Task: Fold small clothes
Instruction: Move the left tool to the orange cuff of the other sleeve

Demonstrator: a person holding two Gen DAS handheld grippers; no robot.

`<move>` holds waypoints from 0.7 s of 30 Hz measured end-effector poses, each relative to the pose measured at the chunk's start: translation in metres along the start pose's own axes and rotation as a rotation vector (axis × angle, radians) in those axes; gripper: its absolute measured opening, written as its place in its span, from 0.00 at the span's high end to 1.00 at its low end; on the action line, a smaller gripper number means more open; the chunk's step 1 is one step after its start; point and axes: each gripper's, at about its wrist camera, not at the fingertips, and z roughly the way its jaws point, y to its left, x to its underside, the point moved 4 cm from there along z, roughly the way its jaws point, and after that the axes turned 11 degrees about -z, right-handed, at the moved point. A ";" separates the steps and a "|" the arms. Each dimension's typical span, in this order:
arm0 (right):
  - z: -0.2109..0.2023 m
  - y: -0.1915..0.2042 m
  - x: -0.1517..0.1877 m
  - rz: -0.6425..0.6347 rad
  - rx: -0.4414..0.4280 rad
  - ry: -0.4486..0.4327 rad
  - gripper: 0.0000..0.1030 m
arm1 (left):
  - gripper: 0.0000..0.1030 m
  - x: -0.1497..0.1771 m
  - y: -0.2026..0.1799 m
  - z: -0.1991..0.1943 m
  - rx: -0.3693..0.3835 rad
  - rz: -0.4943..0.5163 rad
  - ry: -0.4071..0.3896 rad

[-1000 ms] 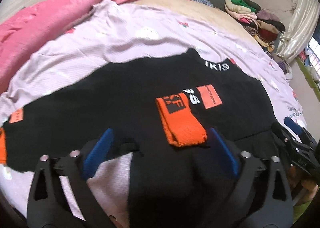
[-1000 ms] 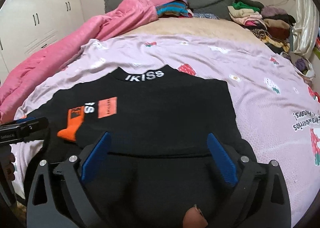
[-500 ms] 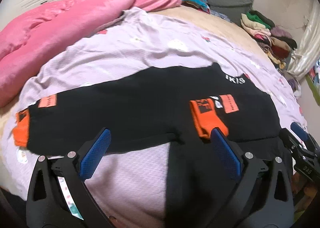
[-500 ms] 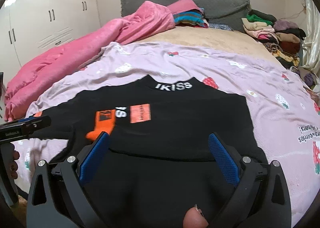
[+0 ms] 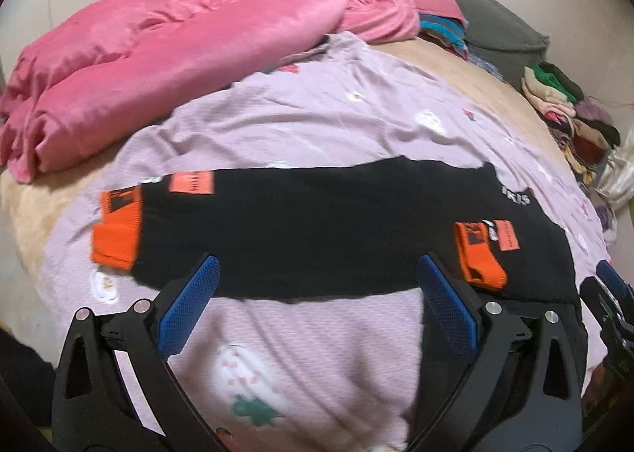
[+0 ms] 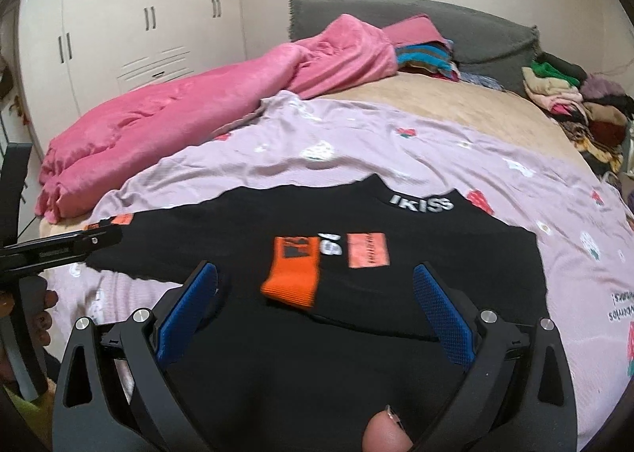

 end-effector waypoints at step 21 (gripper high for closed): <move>0.035 0.094 -0.022 -0.103 -0.157 0.014 0.04 | 0.09 -0.010 0.105 0.011 -0.127 -0.225 0.032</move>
